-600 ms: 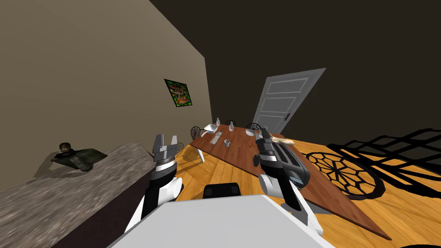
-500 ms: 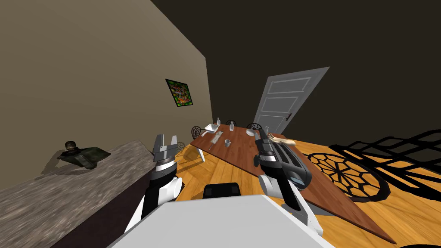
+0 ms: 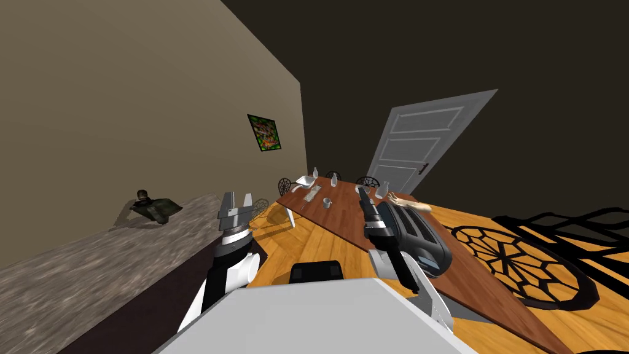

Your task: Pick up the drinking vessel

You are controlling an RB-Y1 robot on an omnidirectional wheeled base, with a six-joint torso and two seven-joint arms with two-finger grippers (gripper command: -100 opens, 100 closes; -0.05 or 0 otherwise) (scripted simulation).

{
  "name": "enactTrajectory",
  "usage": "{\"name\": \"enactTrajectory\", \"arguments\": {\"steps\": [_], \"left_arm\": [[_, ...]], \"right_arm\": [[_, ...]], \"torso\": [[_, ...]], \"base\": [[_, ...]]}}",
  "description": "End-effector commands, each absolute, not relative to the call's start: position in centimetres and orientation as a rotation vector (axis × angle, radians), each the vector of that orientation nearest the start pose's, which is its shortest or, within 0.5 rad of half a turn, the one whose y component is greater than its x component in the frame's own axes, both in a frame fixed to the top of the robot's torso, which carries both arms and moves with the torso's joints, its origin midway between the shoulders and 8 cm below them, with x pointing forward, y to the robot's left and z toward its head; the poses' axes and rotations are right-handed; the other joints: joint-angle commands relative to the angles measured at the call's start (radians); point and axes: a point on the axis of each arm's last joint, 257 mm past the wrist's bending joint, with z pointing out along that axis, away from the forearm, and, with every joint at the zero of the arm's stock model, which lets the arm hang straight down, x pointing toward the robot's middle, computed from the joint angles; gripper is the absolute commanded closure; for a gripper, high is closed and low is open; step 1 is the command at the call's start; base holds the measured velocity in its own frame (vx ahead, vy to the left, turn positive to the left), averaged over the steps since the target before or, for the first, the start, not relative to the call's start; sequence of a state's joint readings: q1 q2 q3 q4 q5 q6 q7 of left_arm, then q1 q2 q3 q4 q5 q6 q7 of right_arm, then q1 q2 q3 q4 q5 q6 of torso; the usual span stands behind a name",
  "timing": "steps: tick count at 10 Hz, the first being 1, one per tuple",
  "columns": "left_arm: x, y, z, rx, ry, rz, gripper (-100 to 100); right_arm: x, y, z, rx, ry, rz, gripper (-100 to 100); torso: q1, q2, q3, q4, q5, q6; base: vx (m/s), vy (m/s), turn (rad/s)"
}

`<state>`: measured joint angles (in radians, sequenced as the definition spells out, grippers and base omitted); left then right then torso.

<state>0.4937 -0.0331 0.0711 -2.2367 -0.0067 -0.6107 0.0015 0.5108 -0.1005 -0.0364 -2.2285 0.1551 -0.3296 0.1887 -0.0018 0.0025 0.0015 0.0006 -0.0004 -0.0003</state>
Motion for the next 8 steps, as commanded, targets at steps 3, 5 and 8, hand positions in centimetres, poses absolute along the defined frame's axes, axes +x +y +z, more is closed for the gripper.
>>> {"name": "enactTrajectory", "arguments": {"steps": [3,5,8], "left_arm": [[32.8,30.2,2.8,-0.607,0.535,-1.244,0],[32.8,30.2,2.8,-0.607,0.536,-1.244,0],[32.8,30.2,2.8,-0.608,0.536,-1.244,0]], "right_arm": [[38.7,-27.8,-6.1,0.527,1.059,0.823,-100],[39.4,-27.6,-7.8,0.497,1.12,0.753,-100],[40.6,-27.6,-11.3,0.45,1.237,0.617,-100]], "torso": [[0.001,-0.001,0.0,0.0,0.0,0.0],[0.0,-0.001,0.0,0.0,0.0,0.0],[0.0,-0.001,0.0,0.0,0.0,0.001]], "base": [[-0.03,-0.014,0.096],[-0.032,-0.018,0.111],[-0.036,-0.015,0.147]]}}
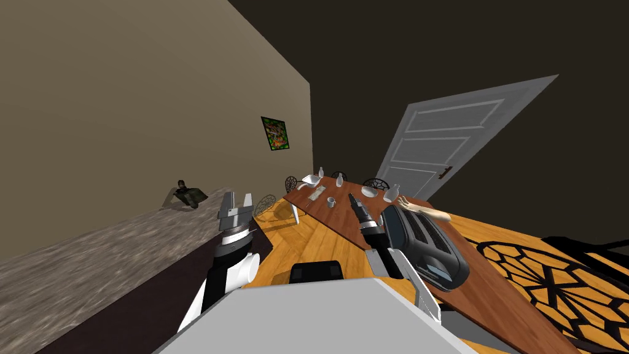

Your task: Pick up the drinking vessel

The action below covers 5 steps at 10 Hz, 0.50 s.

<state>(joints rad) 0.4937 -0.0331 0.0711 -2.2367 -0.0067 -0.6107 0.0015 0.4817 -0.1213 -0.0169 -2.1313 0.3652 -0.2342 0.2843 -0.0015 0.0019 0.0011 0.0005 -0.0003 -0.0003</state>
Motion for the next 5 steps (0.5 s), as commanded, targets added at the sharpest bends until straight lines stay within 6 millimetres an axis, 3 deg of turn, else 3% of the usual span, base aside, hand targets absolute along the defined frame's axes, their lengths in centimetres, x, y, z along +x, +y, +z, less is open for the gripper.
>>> {"name": "enactTrajectory", "arguments": {"steps": [1,2,3,4,5], "left_arm": [[32.8,30.2,2.8,-0.607,0.536,-1.244,0],[32.8,30.2,2.8,-0.608,0.536,-1.244,0],[32.8,30.2,2.8,-0.607,0.536,-1.244,0],[32.8,30.2,2.8,-0.608,0.536,-1.244,0],[32.8,30.2,2.8,-0.607,0.536,-1.244,0]], "right_arm": [[40.6,-27.5,-11.4,0.429,1.246,0.597,-100],[41.1,-27.7,-13.3,0.416,1.299,0.537,-100],[41.2,-27.6,-13.4,0.39,1.309,0.511,-100],[41.6,-28.0,-15.4,0.374,1.363,0.448,-100],[41.7,-27.9,-15.5,0.348,1.372,0.423,-100]], "torso": [[0.0,0.0,0.0,0.0,0.0,0.0],[0.0,0.0,0.0,0.0,0.0,0.001],[0.0,0.001,0.0,0.0,0.0,0.0],[-0.001,0.001,0.0,0.0,0.0,0.001],[0.0,0.0,0.0,0.0,0.0,0.0]], "base": [[-0.037,-0.017,0.084],[-0.047,-0.026,0.158],[-0.041,-0.025,0.102],[-0.038,-0.019,0.231],[-0.036,-0.022,0.086]]}}
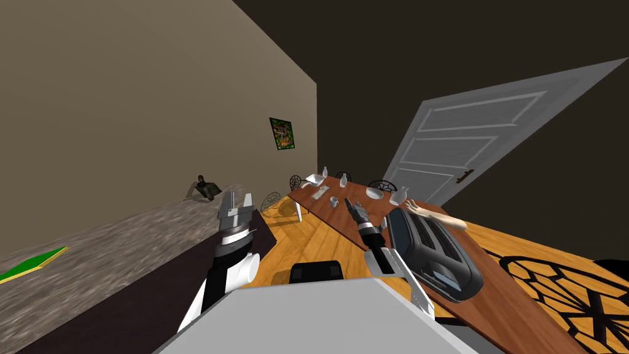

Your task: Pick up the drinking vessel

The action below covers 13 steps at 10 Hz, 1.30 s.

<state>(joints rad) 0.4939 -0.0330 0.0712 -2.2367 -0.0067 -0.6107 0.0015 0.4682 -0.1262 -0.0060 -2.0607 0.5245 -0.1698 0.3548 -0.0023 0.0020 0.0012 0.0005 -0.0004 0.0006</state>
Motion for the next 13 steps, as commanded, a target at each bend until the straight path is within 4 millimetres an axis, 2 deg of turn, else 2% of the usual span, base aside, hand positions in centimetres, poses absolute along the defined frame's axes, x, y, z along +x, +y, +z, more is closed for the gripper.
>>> {"name": "enactTrajectory", "arguments": {"steps": [1,2,4,5,7,8,10,11,13], "left_arm": [[32.8,30.2,2.8,-0.608,0.536,-1.244,0],[32.8,30.2,2.8,-0.608,0.536,-1.244,0],[32.8,30.2,2.8,-0.608,0.536,-1.244,0],[32.8,30.2,2.8,-0.608,0.536,-1.244,0],[32.8,30.2,2.8,-0.608,0.536,-1.244,0],[32.8,30.2,2.8,-0.608,0.536,-1.244,0],[32.8,30.2,2.8,-0.608,0.536,-1.244,0],[32.8,30.2,2.8,-0.608,0.536,-1.244,0],[32.8,30.2,2.8,-0.608,0.536,-1.244,0]], "right_arm": [[41.7,-27.8,-15.5,0.337,1.376,0.412,-100],[42.1,-28.3,-17.6,0.315,1.43,0.342,-100],[42.1,-28.2,-17.7,0.284,1.438,0.313,-100],[42.4,-28.7,-19.8,0.258,1.492,0.24,-100],[42.4,-28.7,-19.8,0.227,1.499,0.21,-100],[42.6,-29.4,-21.9,0.198,1.551,0.137,-100],[42.6,-29.3,-22.0,0.163,1.557,0.104,-100],[42.8,-30.1,-24.0,0.131,1.607,0.028,-100],[42.8,-30.1,-24.1,0.095,1.611,-0.005,-100]], "torso": [[0.0,0.0,0.0,0.0,0.0,0.0],[0.001,-0.001,0.0,0.0,0.0,0.0],[0.0,0.0,0.0,0.0,0.0,0.0],[0.001,-0.001,-0.001,0.0,0.0,0.0],[0.0,-0.001,0.0,0.0,0.0,0.0],[0.001,-0.001,-0.001,0.0,0.0,0.0],[0.0,-0.001,-0.001,0.0,0.0,0.0],[0.001,-0.001,-0.001,0.0,0.0,0.0],[0.0,0.0,0.0,0.0,0.0,0.0]], "base": [[-0.018,-0.013,-0.038],[-0.033,-0.015,0.179],[-0.022,-0.016,0.06],[-0.027,-0.012,0.178],[-0.022,-0.016,0.065],[-0.022,-0.014,0.21],[-0.02,-0.014,0.05],[-0.04,-0.025,0.196],[-0.02,-0.018,0.058]]}}
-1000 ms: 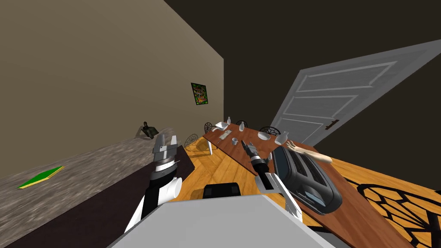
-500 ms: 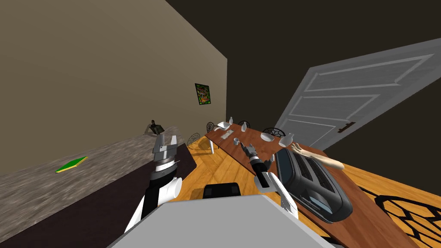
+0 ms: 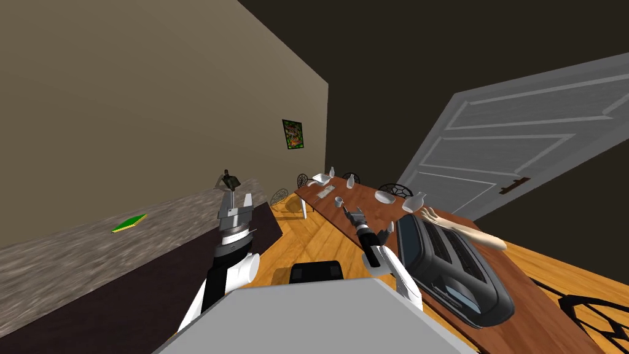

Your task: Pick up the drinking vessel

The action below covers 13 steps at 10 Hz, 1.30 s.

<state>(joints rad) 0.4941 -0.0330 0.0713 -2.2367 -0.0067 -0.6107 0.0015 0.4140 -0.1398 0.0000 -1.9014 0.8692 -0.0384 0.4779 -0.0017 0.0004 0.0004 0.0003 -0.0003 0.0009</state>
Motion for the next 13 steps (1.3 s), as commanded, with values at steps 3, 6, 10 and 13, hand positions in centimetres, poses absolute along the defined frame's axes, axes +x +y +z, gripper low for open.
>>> {"name": "enactTrajectory", "arguments": {"steps": [3,6,10,13], "left_arm": [[32.8,30.2,2.8,-0.608,0.536,-1.244,0],[32.8,30.2,2.8,-0.608,0.536,-1.244,0],[32.8,30.2,2.8,-0.608,0.536,-1.244,0],[32.8,30.2,2.8,-0.608,0.536,-1.244,0]], "right_arm": [[42.9,-31.0,-26.1,0.022,1.661,-0.116,-100],[42.9,-32.0,-28.0,-0.056,1.706,-0.229,-100],[42.6,-34.4,-31.6,-0.182,1.784,-0.419,-100],[42.5,-35.7,-33.2,-0.272,1.814,-0.532,-100]], "torso": [[0.0,0.0,0.0,0.0,0.0,0.0],[-0.001,0.001,0.0,0.0,0.0,0.0],[0.0,0.0,0.0,0.0,0.0,0.0],[0.0,0.0,0.0,0.0,0.0,0.0]], "base": [[-0.015,-0.011,0.105],[-0.023,-0.019,0.104],[-0.016,-0.017,0.127],[-0.015,-0.018,0.1]]}}
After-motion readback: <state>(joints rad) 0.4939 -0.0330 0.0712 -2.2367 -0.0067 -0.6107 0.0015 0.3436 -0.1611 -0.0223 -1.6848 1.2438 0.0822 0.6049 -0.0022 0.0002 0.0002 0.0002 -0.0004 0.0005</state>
